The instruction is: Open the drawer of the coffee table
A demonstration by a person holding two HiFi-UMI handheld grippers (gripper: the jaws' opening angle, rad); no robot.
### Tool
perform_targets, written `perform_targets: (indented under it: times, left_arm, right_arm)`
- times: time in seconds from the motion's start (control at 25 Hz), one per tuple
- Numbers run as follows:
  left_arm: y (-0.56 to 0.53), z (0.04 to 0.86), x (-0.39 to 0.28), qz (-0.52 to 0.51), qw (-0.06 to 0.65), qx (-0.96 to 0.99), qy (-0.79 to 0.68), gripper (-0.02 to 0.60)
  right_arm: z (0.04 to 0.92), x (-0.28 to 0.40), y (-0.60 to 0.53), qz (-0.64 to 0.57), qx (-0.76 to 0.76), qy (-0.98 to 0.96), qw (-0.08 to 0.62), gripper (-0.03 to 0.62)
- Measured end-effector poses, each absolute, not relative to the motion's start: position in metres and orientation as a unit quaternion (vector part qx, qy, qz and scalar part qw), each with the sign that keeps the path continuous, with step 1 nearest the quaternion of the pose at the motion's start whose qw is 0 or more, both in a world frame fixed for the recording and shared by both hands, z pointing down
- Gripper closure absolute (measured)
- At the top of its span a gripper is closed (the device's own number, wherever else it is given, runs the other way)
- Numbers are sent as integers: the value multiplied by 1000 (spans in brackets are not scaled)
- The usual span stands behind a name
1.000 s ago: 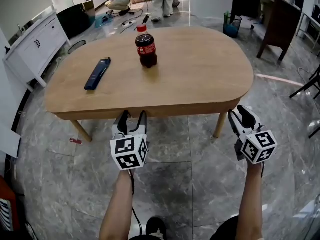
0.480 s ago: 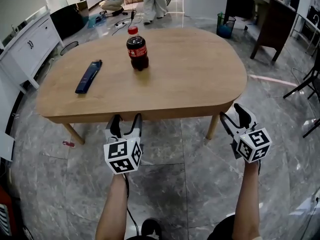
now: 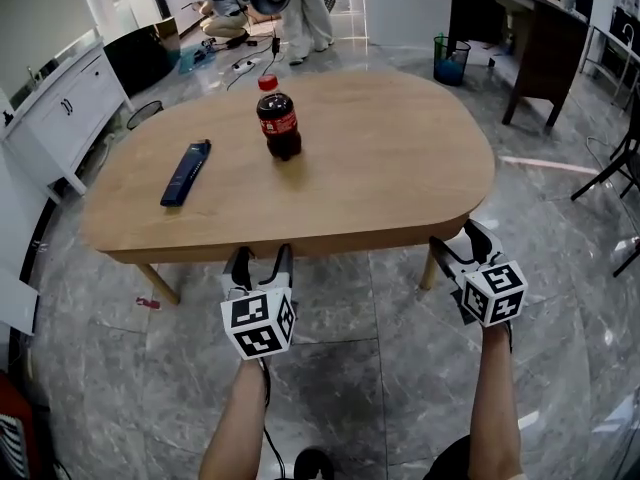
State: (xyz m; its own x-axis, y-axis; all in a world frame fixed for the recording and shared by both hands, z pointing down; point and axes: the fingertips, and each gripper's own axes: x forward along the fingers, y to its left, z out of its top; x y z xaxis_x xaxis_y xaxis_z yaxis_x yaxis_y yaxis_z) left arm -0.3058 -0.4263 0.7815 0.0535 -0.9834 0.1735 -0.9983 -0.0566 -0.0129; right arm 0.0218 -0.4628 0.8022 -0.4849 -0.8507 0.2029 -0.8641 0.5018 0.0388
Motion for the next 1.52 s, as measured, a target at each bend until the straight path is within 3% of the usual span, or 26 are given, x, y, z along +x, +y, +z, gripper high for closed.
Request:
perform_targets:
  times: [1.52]
  left_arm:
    - [-408, 793, -303, 67, 52, 739, -669, 276]
  right_arm:
    - [799, 19, -442, 47, 490, -867, 79, 267]
